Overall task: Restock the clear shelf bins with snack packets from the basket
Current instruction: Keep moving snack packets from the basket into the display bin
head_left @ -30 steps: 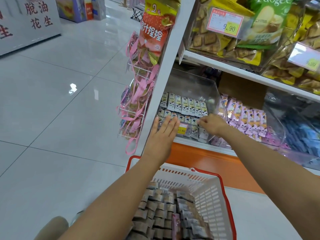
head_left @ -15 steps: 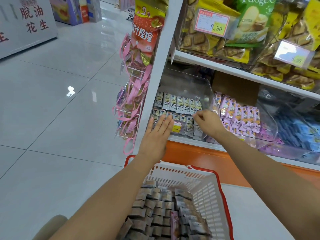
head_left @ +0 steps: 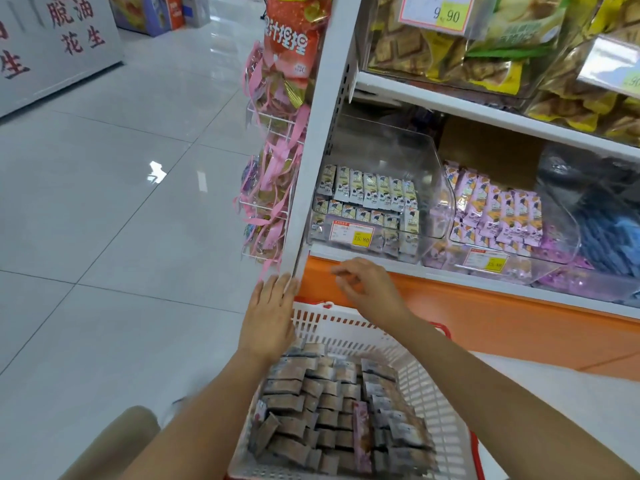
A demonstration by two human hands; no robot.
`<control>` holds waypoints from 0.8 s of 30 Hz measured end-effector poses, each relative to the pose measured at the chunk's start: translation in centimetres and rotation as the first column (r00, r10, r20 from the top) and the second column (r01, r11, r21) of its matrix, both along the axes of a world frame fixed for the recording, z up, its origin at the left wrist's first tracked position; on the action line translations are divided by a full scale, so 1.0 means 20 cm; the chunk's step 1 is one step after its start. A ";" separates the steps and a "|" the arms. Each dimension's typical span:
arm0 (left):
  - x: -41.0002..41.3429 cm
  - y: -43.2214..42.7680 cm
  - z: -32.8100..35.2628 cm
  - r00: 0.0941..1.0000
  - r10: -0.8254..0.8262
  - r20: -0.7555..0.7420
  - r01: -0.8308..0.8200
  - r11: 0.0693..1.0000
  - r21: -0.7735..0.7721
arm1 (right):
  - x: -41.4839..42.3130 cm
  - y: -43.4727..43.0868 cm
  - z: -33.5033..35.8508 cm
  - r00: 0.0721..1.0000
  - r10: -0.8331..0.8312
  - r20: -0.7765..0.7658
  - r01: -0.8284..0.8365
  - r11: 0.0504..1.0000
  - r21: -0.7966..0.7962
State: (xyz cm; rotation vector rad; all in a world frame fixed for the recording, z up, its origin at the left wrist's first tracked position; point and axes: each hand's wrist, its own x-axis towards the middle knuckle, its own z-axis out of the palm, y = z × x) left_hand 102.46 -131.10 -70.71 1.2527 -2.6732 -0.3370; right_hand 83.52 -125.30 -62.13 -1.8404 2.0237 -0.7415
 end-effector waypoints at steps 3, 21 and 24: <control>0.04 0.03 -0.11 0.997 0.064 0.052 -0.069 0.993 0.101 | 0.06 0.04 -0.22 1.000 0.019 0.018 -0.020 0.997 0.078; 0.14 0.09 -0.46 0.982 0.181 -0.052 -0.160 0.948 0.274 | 0.27 0.14 -1.19 0.940 -0.239 0.244 -0.028 0.657 0.753; 0.15 0.09 -0.46 0.983 0.178 -0.055 -0.155 0.946 0.283 | 0.30 0.09 -1.21 0.840 -0.430 0.332 -0.013 0.595 0.804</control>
